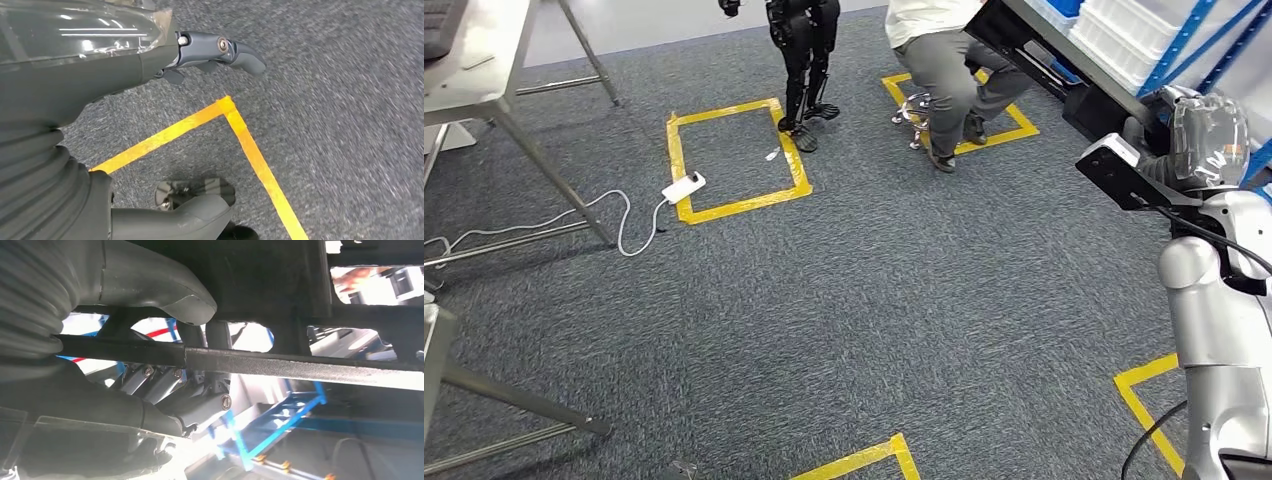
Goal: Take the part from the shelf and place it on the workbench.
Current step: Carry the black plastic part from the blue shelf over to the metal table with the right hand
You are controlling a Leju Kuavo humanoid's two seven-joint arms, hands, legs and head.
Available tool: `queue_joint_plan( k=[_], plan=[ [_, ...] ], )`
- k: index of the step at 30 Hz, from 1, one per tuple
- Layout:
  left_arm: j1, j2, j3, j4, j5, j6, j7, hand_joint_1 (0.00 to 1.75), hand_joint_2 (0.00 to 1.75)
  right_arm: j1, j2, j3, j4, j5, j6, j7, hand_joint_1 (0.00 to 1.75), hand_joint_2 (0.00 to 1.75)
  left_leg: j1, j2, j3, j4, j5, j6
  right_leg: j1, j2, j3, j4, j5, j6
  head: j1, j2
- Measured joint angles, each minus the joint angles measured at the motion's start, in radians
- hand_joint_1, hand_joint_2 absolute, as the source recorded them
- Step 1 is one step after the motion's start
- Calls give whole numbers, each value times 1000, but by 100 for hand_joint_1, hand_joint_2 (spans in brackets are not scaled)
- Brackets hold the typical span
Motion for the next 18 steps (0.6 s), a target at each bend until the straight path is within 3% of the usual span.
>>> queue_joint_plan(
  k=[2,4,6,8,11,13,14,16,18],
  plan=[
    [0,0,0,0,0,0,0,0,175,-1,-1,-3,-1,0,0,0,175,175,7,37,71,-130,51,-6,2,-16,5,1,-8,12,1,0],
    [-1,-1,0,0,0,1,-1,0,175,-3,-5,-6,-2,-1,0,0,175,175,0,51,104,-189,65,2,7,-31,12,2,-16,28,4,0],
    [-1,-1,0,0,0,2,-2,0,175,-7,-7,-7,-1,-3,3,-2,175,175,-12,30,109,-195,66,21,6,-45,18,2,-21,44,7,0],
    [-1,0,0,0,3,5,-6,0,175,-8,-8,-7,0,-7,7,-6,175,175,-16,12,118,-204,69,41,-2,-23,7,31,-41,51,7,0],
    [-4,1,1,0,17,-2,-14,0,175,-11,-15,-10,3,-18,13,-14,175,175,-17,-16,124,-210,71,60,-5,35,-83,208,-111,41,8,0],
    [-2,1,3,0,27,-21,-19,0,175,-10,-17,-12,7,-24,15,-16,175,175,-18,-41,126,-209,70,62,-3,48,-136,291,-127,46,8,0],
    [-1,1,4,0,32,-31,-22,0,175,-9,-17,-12,9,-27,15,-17,175,175,-18,-54,127,-209,70,61,-3,50,-137,277,-111,54,8,0],
    [2,0,7,0,36,-42,-24,0,175,-9,-17,-16,10,-34,14,-19,175,175,-17,-80,128,-206,67,58,-8,65,-89,151,-48,72,9,0],
    [2,1,8,0,36,-42,-24,0,175,-13,-19,-24,9,-45,14,-20,175,175,-21,-103,125,-200,63,50,-13,92,-37,40,-4,72,9,0]
  ],
)
